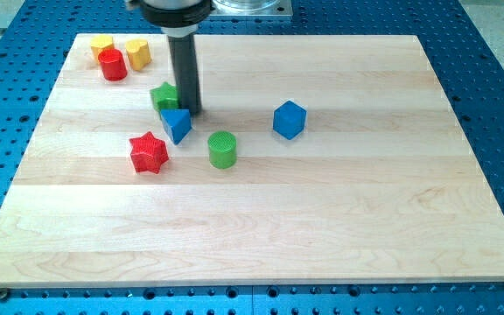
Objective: Adjust the green star bellow the red circle
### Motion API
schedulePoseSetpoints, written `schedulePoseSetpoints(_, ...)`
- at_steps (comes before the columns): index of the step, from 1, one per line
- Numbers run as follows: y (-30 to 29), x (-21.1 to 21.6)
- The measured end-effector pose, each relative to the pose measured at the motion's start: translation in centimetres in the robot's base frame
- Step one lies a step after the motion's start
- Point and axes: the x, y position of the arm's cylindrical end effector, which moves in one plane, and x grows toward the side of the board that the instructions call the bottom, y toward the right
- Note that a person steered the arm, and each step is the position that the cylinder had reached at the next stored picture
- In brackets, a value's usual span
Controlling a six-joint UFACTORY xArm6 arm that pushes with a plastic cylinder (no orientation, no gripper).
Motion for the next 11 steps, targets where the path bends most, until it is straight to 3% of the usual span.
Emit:
schedulePoseSetpoints(1,-4.2,-0.5)
schedulePoseSetpoints(4,-7.1,1.6)
schedulePoseSetpoints(6,-9.5,-3.4)
schedulePoseSetpoints(7,-9.5,0.4)
schedulePoseSetpoints(8,-11.9,0.6)
schedulePoseSetpoints(10,-11.9,-4.5)
schedulePoseSetpoints(11,-11.9,-3.7)
